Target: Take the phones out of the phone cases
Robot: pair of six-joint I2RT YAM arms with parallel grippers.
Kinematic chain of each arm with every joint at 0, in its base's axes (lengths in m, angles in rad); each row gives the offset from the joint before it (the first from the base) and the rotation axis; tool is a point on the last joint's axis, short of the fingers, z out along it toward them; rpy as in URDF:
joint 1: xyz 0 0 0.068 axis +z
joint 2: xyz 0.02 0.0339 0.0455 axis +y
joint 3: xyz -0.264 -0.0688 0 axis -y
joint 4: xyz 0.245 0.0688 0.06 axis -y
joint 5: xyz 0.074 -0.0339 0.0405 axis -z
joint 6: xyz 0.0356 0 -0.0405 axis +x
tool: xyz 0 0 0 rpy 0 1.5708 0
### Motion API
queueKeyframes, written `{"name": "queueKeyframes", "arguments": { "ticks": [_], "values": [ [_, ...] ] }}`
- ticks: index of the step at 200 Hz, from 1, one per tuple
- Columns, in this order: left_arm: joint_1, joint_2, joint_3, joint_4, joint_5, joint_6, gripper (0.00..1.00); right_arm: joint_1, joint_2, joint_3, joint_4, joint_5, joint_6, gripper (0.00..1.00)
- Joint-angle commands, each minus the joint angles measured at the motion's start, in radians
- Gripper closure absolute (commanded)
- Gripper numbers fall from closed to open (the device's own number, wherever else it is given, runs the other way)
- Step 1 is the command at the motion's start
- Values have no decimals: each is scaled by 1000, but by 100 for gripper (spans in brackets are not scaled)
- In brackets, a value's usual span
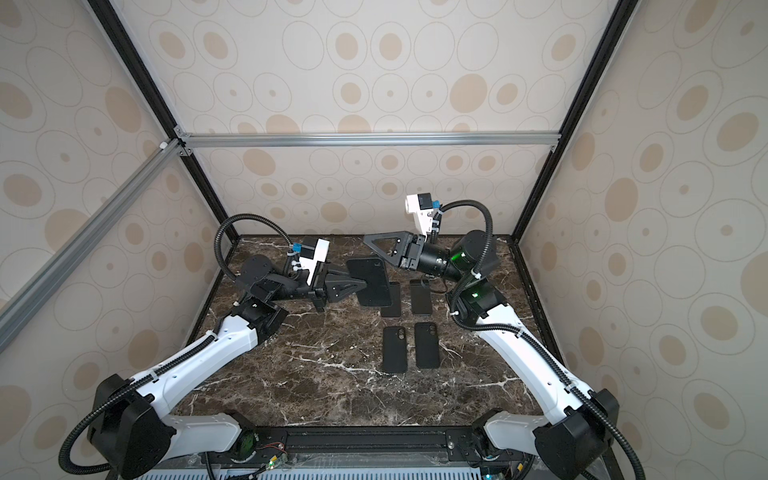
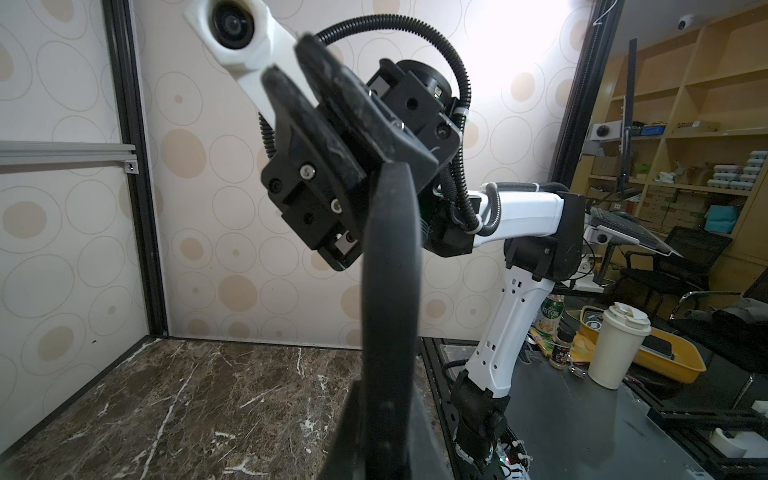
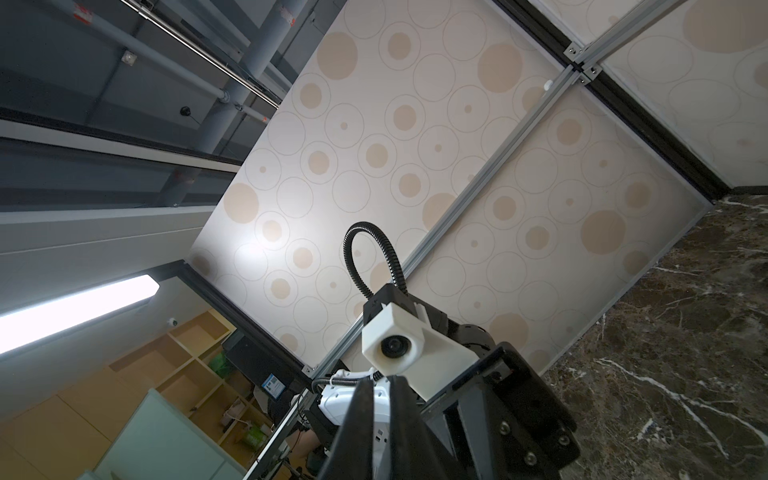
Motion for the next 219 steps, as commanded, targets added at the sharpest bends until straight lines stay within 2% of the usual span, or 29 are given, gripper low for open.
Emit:
{"name": "queueKeyframes", "arguments": {
  "ticks": [1, 19, 42, 62, 82, 125, 137, 164, 219],
  "values": [
    [-3, -44, 121, 147, -85, 30, 100, 17, 54, -71, -74, -57, 57, 100],
    [-4, -46, 113, 145, -104, 25, 100, 15, 51, -55, -72, -61, 19, 100],
    [-3, -52, 95, 120, -141, 18, 100, -11, -1, -29, -141, -9, -111, 100],
    [-3, -52, 74, 124, -170, -14, 100, -26, -55, -17, -170, 51, -232, 76],
    [-2, -42, 44, 191, -172, -88, 100, -26, -88, -11, -189, 95, -331, 64],
    [-3, -17, 5, 316, -169, -214, 100, -25, -64, -8, -94, 49, -314, 61],
    [-3, -18, 1, 333, -184, -234, 100, -26, -61, -16, -79, 28, -318, 57],
    [-3, -21, 15, 321, -192, -248, 100, -26, -79, -40, -102, 36, -361, 54],
    [-3, -20, 7, 279, -184, -240, 100, -23, -38, 19, -8, 17, -319, 52]
  ]
}}
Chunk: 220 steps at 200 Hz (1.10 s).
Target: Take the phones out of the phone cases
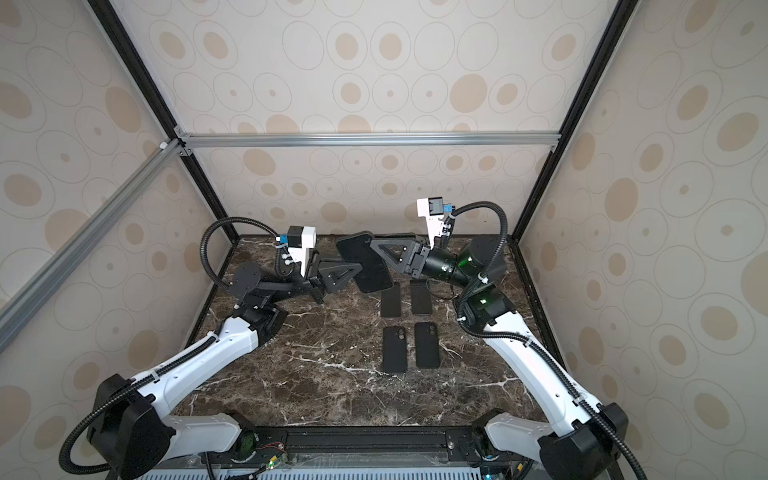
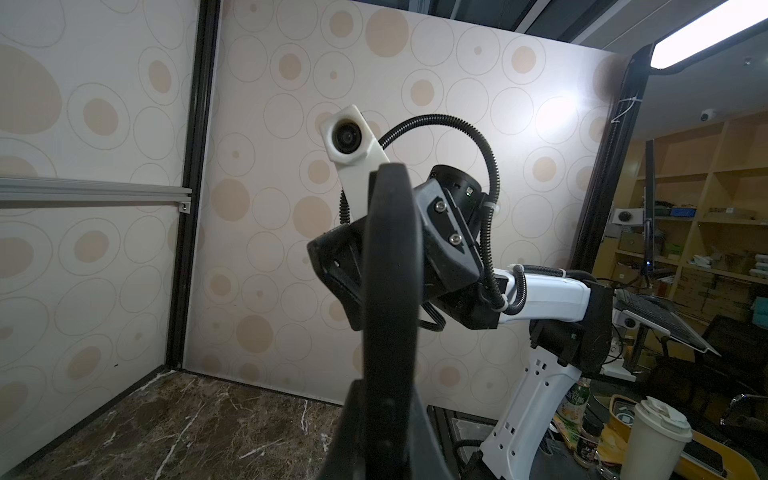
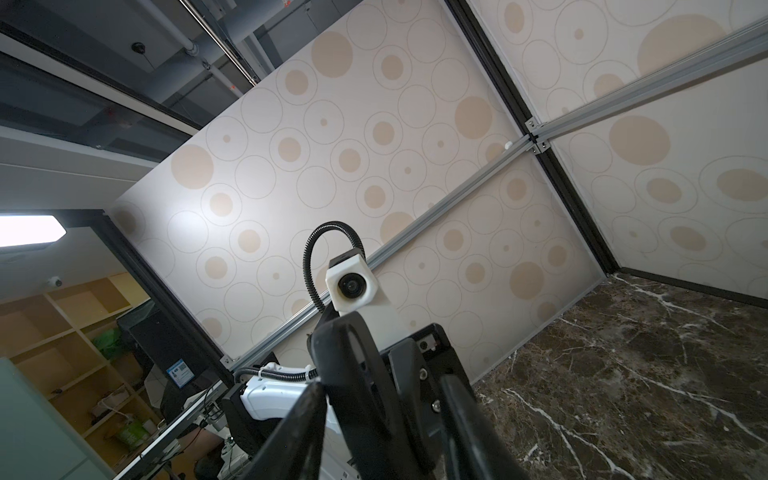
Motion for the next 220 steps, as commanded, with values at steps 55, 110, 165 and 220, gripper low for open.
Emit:
{"name": "queueKeyframes", "arguments": {
  "ticks": [55, 110, 165, 220],
  "values": [
    [0, -18, 17, 64, -3, -18, 100, 10, 66, 86, 150, -30, 63, 49],
    [0, -2, 28, 54, 5, -19, 100, 19, 85, 108, 151, -42, 63, 50],
    [-2, 16, 26, 56, 12, -27, 100, 24, 99, 124, 161, -43, 67, 56],
    [-3, 31, 27, 69, 13, -30, 100, 24, 112, 135, 172, -48, 71, 62]
  ]
}}
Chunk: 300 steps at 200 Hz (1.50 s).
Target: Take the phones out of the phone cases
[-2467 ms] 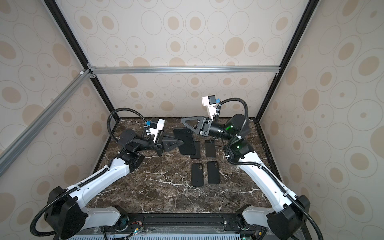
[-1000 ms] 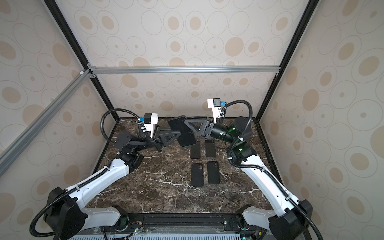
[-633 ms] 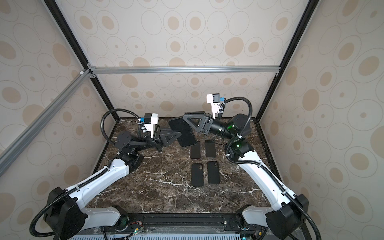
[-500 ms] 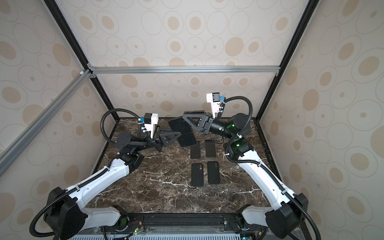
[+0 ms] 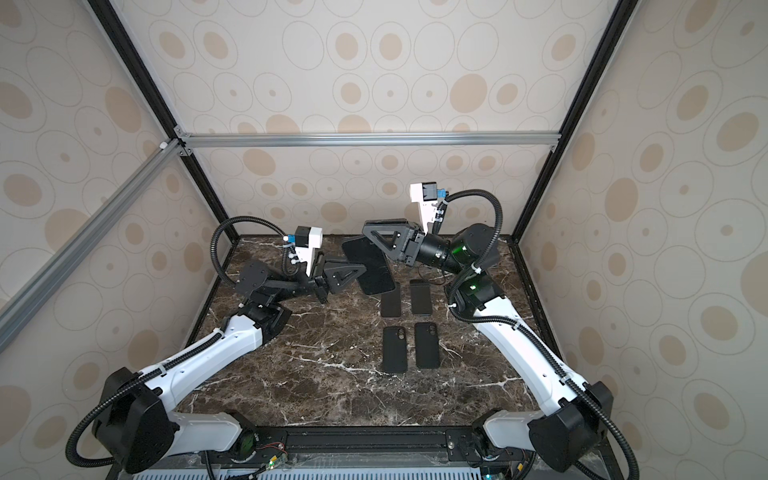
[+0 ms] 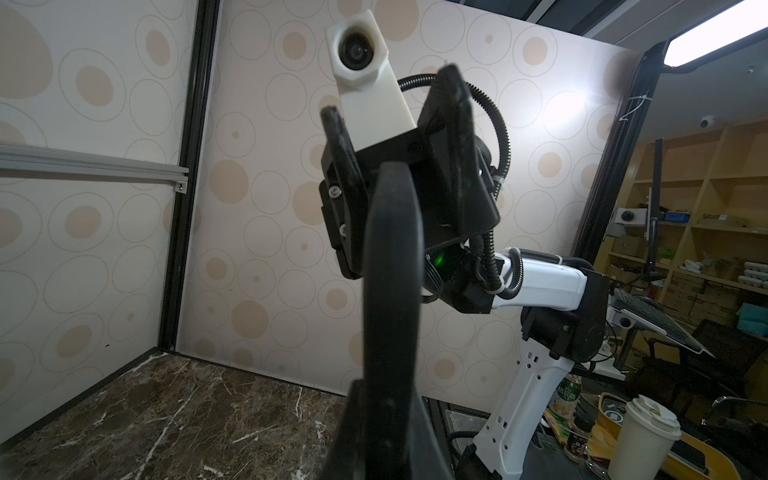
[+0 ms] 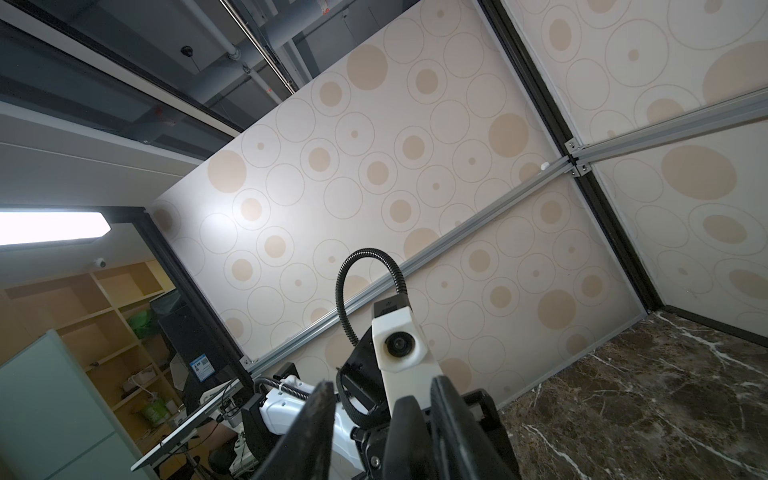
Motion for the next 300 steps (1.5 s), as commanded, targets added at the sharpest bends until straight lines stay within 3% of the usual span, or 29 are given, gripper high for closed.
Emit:
{"name": "queueKeyframes", "arguments": {
  "ticks": [1, 52, 108, 123, 156, 185, 235, 300],
  "values": [
    [-3, -2, 27, 72, 2, -18, 100, 7, 6, 28, 51, -19, 9, 62],
    [-2, -27, 14, 104, -34, -13, 100, 7, -6, 9, 39, -12, -1, 68],
    [-3, -29, 16, 99, -34, -19, 100, 8, -6, 3, 32, -18, 5, 87],
    [-3, -32, 19, 99, -32, -18, 100, 7, -6, 1, 28, -22, 19, 100],
    [-2, -56, 24, 93, -31, 30, 100, 8, -16, -5, -46, -35, 54, 100],
    [-2, -83, 37, 115, -9, 87, 100, 14, -11, -21, -76, -50, 164, 100],
    [-4, -111, 73, 68, 19, 180, 100, 15, 25, -69, 56, -50, 392, 100],
    [-5, -115, 82, 79, 43, 182, 100, 27, 58, -82, 4, -78, 424, 100]
  ]
}}
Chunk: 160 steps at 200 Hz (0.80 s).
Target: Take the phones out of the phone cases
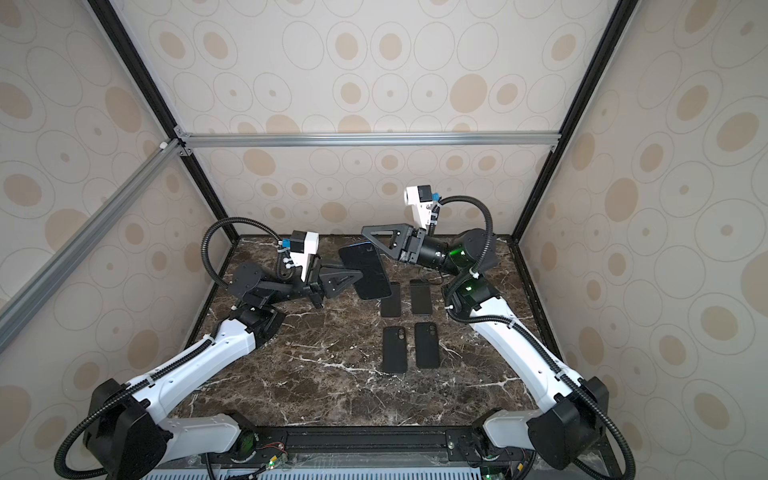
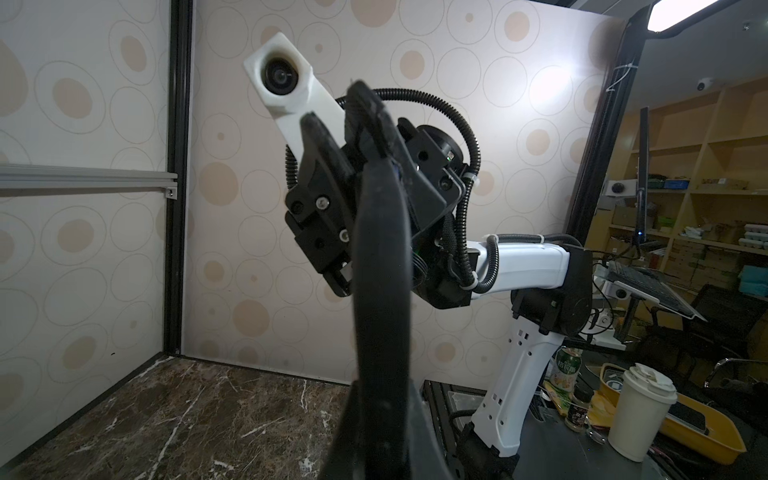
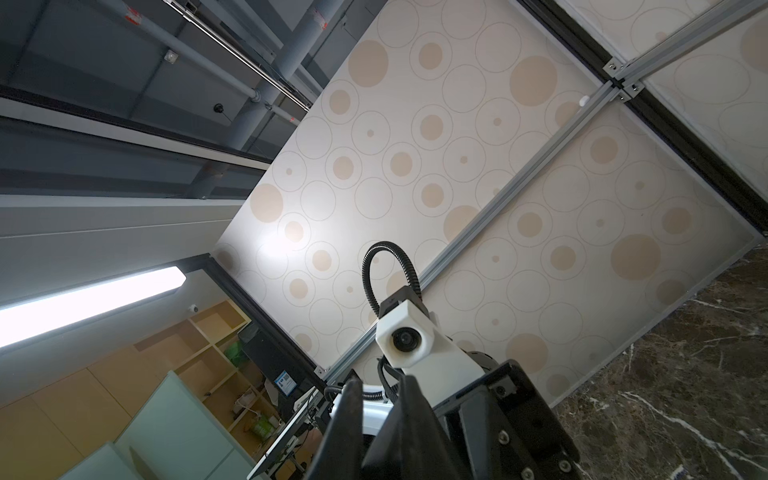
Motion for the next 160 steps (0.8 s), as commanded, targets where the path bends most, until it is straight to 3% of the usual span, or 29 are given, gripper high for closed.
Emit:
{"name": "queueKeyframes", "arguments": {
  "ticks": [1, 50, 108, 160],
  "values": [
    [-1, -53, 87, 157, 0, 77, 100, 21, 46, -40, -96, -39, 84, 100],
    [-2, -51, 92, 186, 21, 56, 100, 21, 88, -71, -32, -76, 154, 100],
    [-5, -54, 93, 221, 31, 21, 100, 21, 65, -53, -286, -63, -56, 100],
    [-10, -69, 95, 206, 37, 33, 100, 18, 92, -68, -370, -36, -67, 100]
  ]
}}
